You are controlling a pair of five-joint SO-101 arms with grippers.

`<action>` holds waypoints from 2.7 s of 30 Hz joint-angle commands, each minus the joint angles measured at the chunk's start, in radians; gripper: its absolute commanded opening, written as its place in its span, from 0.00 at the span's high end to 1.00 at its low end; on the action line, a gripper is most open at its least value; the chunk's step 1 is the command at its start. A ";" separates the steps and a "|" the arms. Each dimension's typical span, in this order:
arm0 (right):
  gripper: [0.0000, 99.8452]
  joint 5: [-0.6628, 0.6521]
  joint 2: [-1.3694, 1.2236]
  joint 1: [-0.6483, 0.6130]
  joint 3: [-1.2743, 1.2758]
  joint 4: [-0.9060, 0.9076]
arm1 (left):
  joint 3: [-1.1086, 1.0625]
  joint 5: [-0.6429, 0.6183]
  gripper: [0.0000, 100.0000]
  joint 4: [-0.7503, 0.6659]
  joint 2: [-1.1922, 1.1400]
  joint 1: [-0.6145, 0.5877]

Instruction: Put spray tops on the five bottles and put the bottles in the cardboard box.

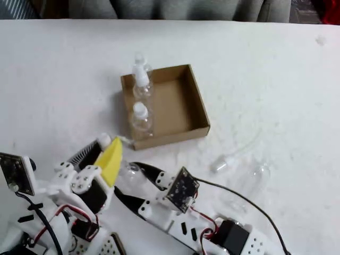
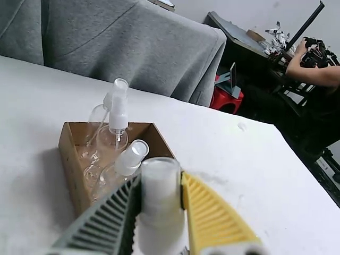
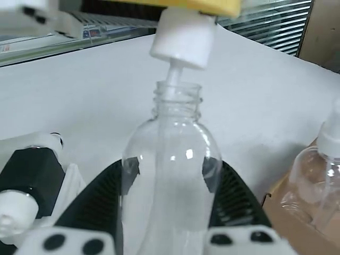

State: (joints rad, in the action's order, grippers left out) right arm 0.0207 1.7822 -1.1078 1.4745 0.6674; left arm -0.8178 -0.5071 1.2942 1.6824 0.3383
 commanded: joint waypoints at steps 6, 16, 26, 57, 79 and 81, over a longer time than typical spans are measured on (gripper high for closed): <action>0.98 0.011 0.012 0.013 -0.008 -0.022 | 0.017 0.011 0.97 -0.006 0.007 0.013; 0.98 0.011 0.012 0.015 -0.008 -0.022 | 0.048 0.009 0.74 0.072 0.008 0.013; 0.98 0.006 0.005 0.015 -0.008 -0.019 | 0.048 0.009 0.78 0.043 0.104 0.013; 0.98 0.002 0.007 0.019 0.006 -0.012 | 0.098 0.021 0.78 0.109 0.125 0.047; 0.98 -0.063 0.001 0.274 -0.239 -0.012 | 0.463 0.133 0.84 0.365 0.119 0.045; 0.98 -0.101 -0.018 0.277 -0.279 -0.012 | 0.462 0.138 0.93 0.342 0.119 0.045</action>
State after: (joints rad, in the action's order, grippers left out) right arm -0.0299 1.7822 -0.8500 1.2919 0.6674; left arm -0.3821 -0.3982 1.6625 1.8021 0.3936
